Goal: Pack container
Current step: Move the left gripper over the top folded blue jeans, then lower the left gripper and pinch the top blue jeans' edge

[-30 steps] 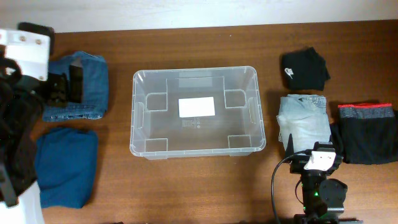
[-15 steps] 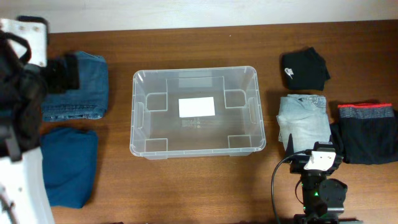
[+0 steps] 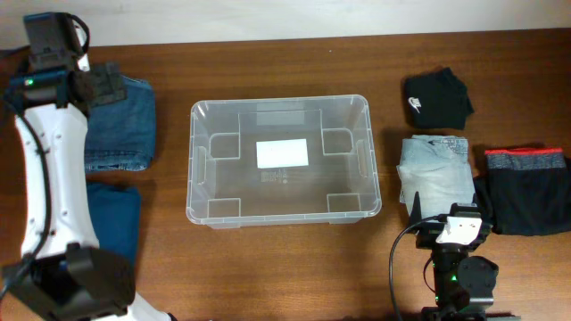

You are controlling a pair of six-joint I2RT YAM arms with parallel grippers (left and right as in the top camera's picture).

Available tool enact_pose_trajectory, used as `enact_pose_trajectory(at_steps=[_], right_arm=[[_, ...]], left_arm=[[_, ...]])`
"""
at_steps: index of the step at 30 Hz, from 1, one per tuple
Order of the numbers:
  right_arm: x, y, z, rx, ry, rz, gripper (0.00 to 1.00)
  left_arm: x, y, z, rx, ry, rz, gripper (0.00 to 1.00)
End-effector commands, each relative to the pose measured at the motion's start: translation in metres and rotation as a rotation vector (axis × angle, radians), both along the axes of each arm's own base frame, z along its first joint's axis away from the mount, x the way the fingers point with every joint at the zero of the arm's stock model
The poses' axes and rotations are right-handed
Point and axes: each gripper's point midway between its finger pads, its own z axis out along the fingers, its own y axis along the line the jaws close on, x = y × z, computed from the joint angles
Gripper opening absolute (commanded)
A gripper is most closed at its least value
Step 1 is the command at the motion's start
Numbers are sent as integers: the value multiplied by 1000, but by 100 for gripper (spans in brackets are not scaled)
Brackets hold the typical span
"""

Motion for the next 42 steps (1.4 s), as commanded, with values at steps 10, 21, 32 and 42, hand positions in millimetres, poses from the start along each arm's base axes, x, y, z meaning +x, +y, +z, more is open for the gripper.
enact_pose_trajectory(at_steps=[10,21,32,42], right_arm=[[-2,-6,-3,2,16,-32,98],[-2,-6,-3,2,16,-32,98],[-2,-6,-3,2,16,-32,98],[-2,-6,-3,2,16,-32,98]], left_arm=[[37,11,-78,33,114,34,99],[52,-10,-139,149,242,18,99],[52,-17,-194,159,351,0,99],[53,-19,-211,198,383,0,99]])
